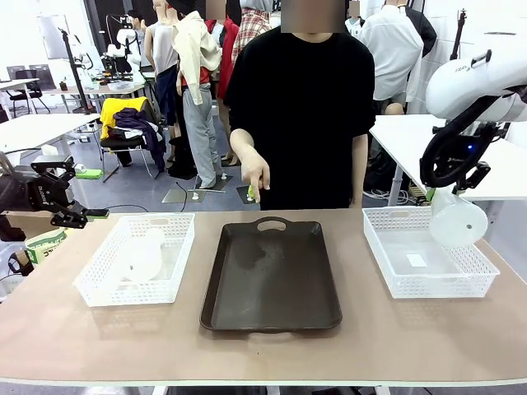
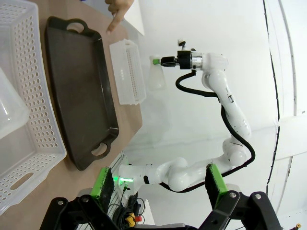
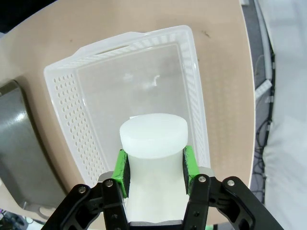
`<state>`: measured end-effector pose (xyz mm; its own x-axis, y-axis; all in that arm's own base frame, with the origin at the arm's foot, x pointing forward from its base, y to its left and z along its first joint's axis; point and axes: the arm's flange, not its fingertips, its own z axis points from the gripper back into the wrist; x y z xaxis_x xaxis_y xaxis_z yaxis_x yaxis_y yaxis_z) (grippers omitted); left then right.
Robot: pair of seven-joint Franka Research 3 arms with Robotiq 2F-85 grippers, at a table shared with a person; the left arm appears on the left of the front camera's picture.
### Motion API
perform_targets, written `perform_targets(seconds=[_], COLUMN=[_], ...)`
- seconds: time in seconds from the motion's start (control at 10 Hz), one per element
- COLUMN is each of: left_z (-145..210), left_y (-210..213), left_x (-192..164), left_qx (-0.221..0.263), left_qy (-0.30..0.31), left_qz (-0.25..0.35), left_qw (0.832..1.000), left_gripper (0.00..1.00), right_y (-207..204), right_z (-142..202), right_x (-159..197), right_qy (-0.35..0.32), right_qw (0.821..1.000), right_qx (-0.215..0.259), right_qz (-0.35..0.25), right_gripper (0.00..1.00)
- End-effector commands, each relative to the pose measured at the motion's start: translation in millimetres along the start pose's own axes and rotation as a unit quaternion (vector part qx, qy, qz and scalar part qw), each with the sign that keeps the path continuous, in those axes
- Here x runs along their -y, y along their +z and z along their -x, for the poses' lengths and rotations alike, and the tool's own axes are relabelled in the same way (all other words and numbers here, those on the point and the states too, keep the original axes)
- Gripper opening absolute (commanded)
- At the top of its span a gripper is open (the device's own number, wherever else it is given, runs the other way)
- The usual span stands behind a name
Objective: Prepare the laboratory tools.
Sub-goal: While moving the picked Big flask to the Handle tray indicated by the person, stop as directed by the person.
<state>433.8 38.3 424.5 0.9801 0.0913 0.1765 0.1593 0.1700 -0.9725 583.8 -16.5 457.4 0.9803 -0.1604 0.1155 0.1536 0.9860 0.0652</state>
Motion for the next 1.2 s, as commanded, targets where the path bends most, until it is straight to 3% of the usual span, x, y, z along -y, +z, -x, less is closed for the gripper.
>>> perform_targets(seconds=[0.0, 0.3, 0.7, 0.9, 1.1], left_z=[0, 0, 0, 0, 0], left_y=[1, 1, 1, 1, 1], left_x=[1, 1, 1, 1, 1], left_qx=[0.001, 0.001, 0.001, 0.001, 0.001], left_qy=[-0.001, -0.001, -0.001, -0.001, -0.001], left_qz=[0.002, 0.002, 0.002, 0.002, 0.002], left_qw=[1.0, 1.0, 1.0, 1.0, 1.0], left_gripper=[1.0, 1.0, 1.0, 1.0, 1.0], right_y=[2, -2, 74, 97, 112], right_z=[-6, -2, 23, 31, 46], right_x=[-4, 0, -77, -119, -158], right_qy=[-0.004, 0.0, 0.135, 0.24, 0.337], right_qw=[1.0, 1.0, 0.984, 0.958, 0.912], right_qx=[0.007, -0.001, 0.108, 0.134, 0.173], right_qz=[0.005, 0.0, -0.039, -0.085, -0.16], right_gripper=[0.0, 0.0, 0.0, 0.0, 0.0])
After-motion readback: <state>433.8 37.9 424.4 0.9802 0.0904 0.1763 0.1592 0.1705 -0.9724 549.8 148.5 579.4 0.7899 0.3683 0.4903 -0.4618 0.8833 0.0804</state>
